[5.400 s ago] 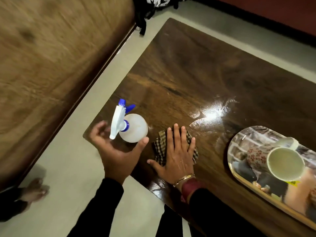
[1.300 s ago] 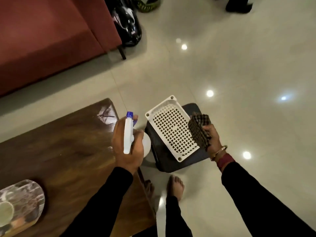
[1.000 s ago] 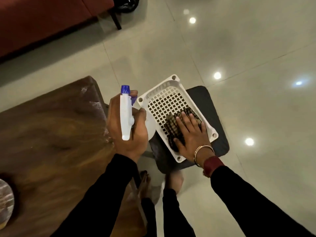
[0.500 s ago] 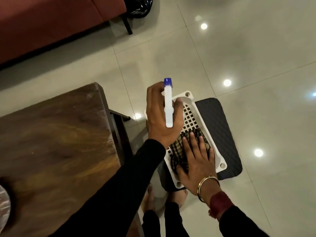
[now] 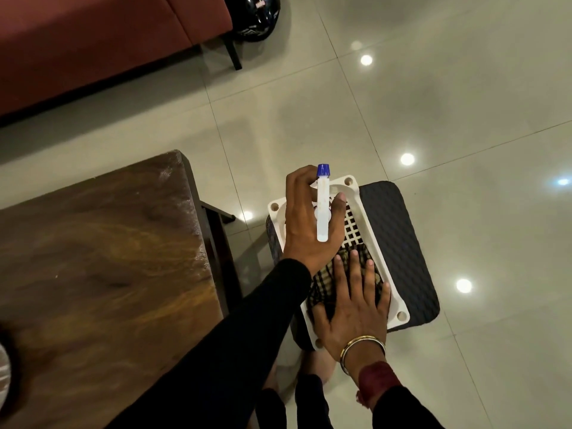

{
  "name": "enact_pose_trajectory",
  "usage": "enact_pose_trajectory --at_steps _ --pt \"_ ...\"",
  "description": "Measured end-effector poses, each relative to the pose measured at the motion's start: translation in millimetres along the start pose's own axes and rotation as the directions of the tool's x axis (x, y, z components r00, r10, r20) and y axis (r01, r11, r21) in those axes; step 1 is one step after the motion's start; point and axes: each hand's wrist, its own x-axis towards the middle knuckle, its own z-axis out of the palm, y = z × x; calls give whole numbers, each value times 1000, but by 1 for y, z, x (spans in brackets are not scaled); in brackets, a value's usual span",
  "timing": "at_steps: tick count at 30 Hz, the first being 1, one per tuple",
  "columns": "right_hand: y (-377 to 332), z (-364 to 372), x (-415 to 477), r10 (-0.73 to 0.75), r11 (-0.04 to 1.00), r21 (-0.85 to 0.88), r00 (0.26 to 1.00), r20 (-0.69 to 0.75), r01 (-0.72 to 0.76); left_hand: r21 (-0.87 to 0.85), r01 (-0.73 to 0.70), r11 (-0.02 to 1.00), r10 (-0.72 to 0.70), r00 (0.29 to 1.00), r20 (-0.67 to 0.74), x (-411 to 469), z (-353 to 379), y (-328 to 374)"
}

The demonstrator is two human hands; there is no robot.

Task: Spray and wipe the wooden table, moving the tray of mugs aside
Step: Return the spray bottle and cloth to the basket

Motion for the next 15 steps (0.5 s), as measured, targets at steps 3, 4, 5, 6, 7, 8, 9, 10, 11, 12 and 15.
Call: enact_pose_trajectory --at_steps 3,4,5,6,7,8,9,10,11,12,15 --pt "-8 0 1 52 998 19 999 4 -52 -35 22 999 -21 1000 21 3 3 2" --pt "-12 0 1 67 998 19 998 14 -67 -47 31 998 -31 999 21 4 4 3" --pt "-16 0 1 85 996 24 996 24 -85 -51 37 998 -36 999 20 5 5 4" --pt "-20 -1 0 107 993 38 994 32 -108 -52 37 998 -36 999 21 5 6 4" --pt "-23 -1 0 124 991 49 991 40 -126 -54 35 998 -34 999 23 5 7 3" --pt "-25 0 0 133 990 48 990 51 -136 -62 36 997 -34 999 27 4 7 2" --pt "-27 0 0 136 990 37 989 60 -138 -69 35 997 -33 999 36 3 7 1" --pt "-26 1 1 135 990 29 989 64 -137 -71 30 997 -27 998 49 2 7 0" --pt "-25 1 1 134 990 30 989 64 -136 -67 24 997 -20 998 63 1 6 0" --pt "-24 1 1 131 990 38 990 58 -133 -63 20 998 -16 997 76 1 6 -1" --pt "-24 0 0 122 991 54 991 47 -124 -74 30 997 -22 995 96 1 5 -2"
